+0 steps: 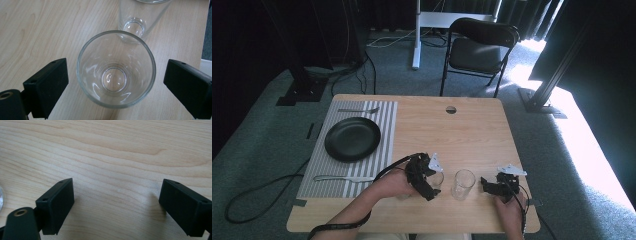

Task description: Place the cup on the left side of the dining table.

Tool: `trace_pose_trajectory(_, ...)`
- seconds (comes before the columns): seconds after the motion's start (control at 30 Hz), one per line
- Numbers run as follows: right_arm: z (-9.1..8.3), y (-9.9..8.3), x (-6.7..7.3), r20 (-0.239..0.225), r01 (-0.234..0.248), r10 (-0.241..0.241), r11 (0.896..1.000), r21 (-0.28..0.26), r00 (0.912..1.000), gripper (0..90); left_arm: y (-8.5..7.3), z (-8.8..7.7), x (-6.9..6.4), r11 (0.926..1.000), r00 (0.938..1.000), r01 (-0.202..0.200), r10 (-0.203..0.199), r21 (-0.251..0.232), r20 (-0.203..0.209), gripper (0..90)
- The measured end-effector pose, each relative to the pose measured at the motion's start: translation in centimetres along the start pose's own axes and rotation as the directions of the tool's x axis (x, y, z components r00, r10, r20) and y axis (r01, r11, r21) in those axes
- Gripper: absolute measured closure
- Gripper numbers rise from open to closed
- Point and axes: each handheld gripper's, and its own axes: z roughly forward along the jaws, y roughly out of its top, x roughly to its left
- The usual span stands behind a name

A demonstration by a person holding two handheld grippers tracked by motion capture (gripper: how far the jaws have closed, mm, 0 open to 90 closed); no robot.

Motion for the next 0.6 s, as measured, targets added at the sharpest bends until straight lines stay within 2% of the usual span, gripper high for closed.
trace_pose_trajectory(0.07,0.00,0.00,0.00,0.000,0.000,0.000,1.000,0.000,1.0000,12.2,0.21,0.26,-0.11,0.9997,0.9998,-0.005,0.005,0.023,-0.017,8.6)
trace_pose_trajectory(0.17,0.00,0.00,0.00,0.000,0.000,0.000,1.000,0.000,1.0000,12.2,0.31,0.36,-0.09,0.9996,1.0000,-0.001,0.001,0.029,-0.010,12.3)
trace_pose_trajectory(0.2,0.00,0.00,0.01,0.000,-0.002,0.002,1.000,0.000,1.0000,12.2,0.54,0.53,-0.10,0.9988,0.9999,-0.002,0.002,0.049,-0.011,16.8)
trace_pose_trajectory(0.23,0.00,0.00,0.00,-0.001,-0.001,0.001,1.000,0.000,1.0000,12.2,0.54,0.53,-0.10,0.9988,0.9999,-0.002,0.002,0.049,-0.011,20.9)
trace_pose_trajectory(0.3,0.00,0.00,0.01,0.000,-0.001,0.001,1.000,0.000,1.0000,12.2,0.79,0.60,-0.02,0.9980,0.9997,0.017,-0.016,0.061,-0.020,27.1)
trace_pose_trajectory(0.43,0.00,0.00,0.01,-0.001,-0.001,0.001,1.000,0.000,1.0000,12.2,0.98,0.53,0.22,0.9968,0.9991,0.043,-0.043,0.068,0.000,28.2)
trace_pose_trajectory(0.6,0.00,0.00,0.01,0.000,-0.001,0.001,1.000,0.000,1.0000,12.2,1.02,0.46,0.20,0.9967,0.9989,0.045,-0.046,0.068,0.005,28.8)
